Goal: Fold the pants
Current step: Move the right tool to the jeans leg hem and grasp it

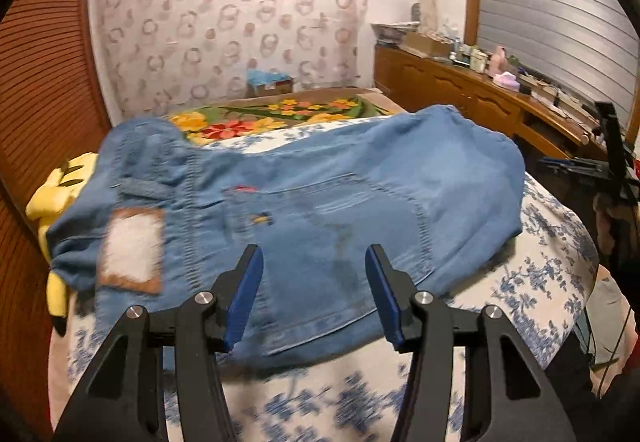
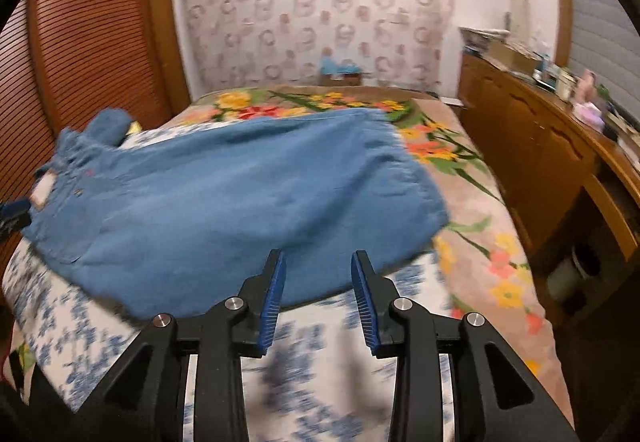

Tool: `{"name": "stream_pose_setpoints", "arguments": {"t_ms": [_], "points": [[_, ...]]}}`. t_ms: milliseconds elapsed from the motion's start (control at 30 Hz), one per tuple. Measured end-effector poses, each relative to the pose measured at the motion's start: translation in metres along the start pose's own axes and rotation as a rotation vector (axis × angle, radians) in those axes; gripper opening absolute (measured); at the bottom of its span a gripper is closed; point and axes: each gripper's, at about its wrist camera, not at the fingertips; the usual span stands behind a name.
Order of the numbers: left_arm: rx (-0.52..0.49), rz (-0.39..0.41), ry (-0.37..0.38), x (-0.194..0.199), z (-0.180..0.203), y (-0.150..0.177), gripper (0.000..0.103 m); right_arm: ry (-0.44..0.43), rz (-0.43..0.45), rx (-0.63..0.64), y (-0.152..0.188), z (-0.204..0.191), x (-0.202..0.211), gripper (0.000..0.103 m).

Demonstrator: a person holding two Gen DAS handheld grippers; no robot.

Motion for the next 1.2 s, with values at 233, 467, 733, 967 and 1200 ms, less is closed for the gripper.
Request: {"name": "stream_pose_setpoints", "arguments": {"t_ms": [233,467,733,967,1200], "points": [[-0.022,0.006,0.046,-0.014,0.023,-0.016,0.054,0.064,-0.022,-0.058,-0.012,0.007,-0.027,0.037],[-0.034,0.014,0.069,-0.017,0.039,-0.029,0.054,0.061,-0.066,-0.136,-0.027,0.015,-0.048,0.038],[-0.061,0.010,0.080,-0.020,0.050,-0.032,0.054,0.042,-0.103,-0.174,-0.040,0.027,-0.065,0.041],[-0.064,0.000,0.080,-0.022,0.049,-0.031,0.054,0.048,-0.143,-0.187,-0.045,0.034,-0.076,0.041],[-0.064,-0.007,0.084,-0.023,0.050,-0.029,0.054,0.037,-0.143,-0.187,-0.048,0.034,-0.076,0.034]]}}
Point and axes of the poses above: each gripper's, at about its wrist camera, not at the fingertips, and x roughly against the way its jaws point, z to its right, y to its underside, and after that the axes turned 11 degrees about -x, right-handed
